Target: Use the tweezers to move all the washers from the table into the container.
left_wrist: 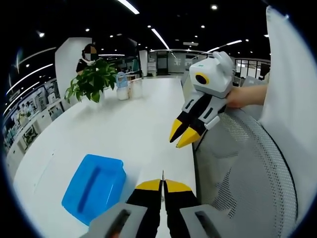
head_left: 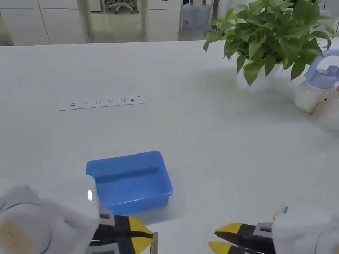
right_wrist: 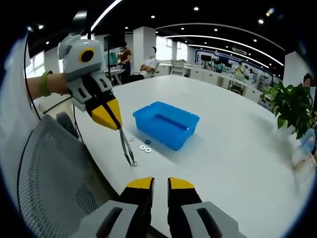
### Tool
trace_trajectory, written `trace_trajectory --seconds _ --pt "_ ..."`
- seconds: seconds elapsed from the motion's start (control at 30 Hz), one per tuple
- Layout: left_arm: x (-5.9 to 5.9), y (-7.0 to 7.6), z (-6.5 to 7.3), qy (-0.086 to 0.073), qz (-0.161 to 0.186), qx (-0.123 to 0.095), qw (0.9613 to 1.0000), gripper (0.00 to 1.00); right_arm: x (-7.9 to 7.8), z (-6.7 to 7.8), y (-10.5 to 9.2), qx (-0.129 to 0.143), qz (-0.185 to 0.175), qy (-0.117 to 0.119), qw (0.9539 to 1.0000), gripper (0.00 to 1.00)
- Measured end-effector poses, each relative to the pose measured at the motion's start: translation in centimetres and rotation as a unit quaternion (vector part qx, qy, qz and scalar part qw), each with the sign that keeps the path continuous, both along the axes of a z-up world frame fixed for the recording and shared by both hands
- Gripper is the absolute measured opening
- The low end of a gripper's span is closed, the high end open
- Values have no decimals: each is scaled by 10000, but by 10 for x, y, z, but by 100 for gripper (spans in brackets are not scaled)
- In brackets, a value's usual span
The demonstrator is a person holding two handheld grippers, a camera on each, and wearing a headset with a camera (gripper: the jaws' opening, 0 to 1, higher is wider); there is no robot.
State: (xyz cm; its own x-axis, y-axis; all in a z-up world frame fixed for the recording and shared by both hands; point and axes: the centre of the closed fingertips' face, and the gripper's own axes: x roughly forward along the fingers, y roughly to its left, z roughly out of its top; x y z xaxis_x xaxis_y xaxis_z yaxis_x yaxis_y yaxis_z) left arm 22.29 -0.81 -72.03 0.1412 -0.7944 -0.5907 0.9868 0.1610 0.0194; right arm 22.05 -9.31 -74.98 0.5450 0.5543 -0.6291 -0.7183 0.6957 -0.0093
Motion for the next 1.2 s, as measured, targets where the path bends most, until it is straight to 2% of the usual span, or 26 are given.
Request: trace_trajectory --seconds 0.23,0.3,0.37,0.47,0.53,0.57,0.63,0.67,0.7,0.8,0.83,0.9,0.93,0.97,1.0,1.03,1.07,1.13,1.17,1.2 --pt "-1 12 -2 27 8 124 9999 0 -1 1 2 40 32 7 10000 7" --pt "-2 12 -2 41 -8 118 9999 0 0 6 6 233 39 -19 9997 7" --pt "-3 11 -2 33 -40 128 9999 0 0 15 14 540 164 -80 9984 9" --pt "-4 8 -1 22 -75 140 9999 0 -6 18 35 786 710 23 9944 15" --pt "-6 5 -1 76 -89 167 9998 0 -9 13 52 646 1216 57 9905 17" --pt "-8 4 -1 116 -140 191 9997 0 -12 9 62 506 1581 84 9861 17" --pt "-8 4 -1 124 -132 204 9996 0 -10 1 74 302 1975 131 9797 17" --pt "-8 3 -1 138 -108 198 9997 0 -9 -1 76 281 2028 136 9787 17" --pt "-8 3 -1 143 -61 213 9997 0 -7 -2 82 263 2202 171 9749 17" --pt "-4 4 -2 147 142 256 9995 0 1 -2 93 376 2492 283 9673 18" --pt "-3 4 -2 176 231 284 9992 0 5 -3 95 303 2618 270 9643 19" --pt "0 5 -2 115 324 336 9988 0 6 -5 99 222 2861 274 9575 19" --pt "0 5 -2 114 358 348 9987 0 6 -5 100 212 2910 285 9561 18" --pt "1 5 -2 137 452 357 9982 0 5 -9 103 158 3082 369 9505 17" --pt "2 5 -2 155 541 345 9978 0 6 -14 104 91 3176 389 9474 15" --pt "2 5 -2 172 609 332 9974 0 7 -17 104 32 3179 422 9472 13" --pt "2 5 -2 247 754 276 9965 0 6 -21 103 -23 3252 434 9447 10" --pt "5 1 -1 353 1025 93 9941 0 2 -19 105 97 3351 412 9412 5" --pt "3 0 -2 387 988 99 9943 0 1 -18 106 138 3369 393 9406 4" --pt "4 1 -4 401 1135 93 9927 0 -1 -18 106 142 3447 361 9379 3"
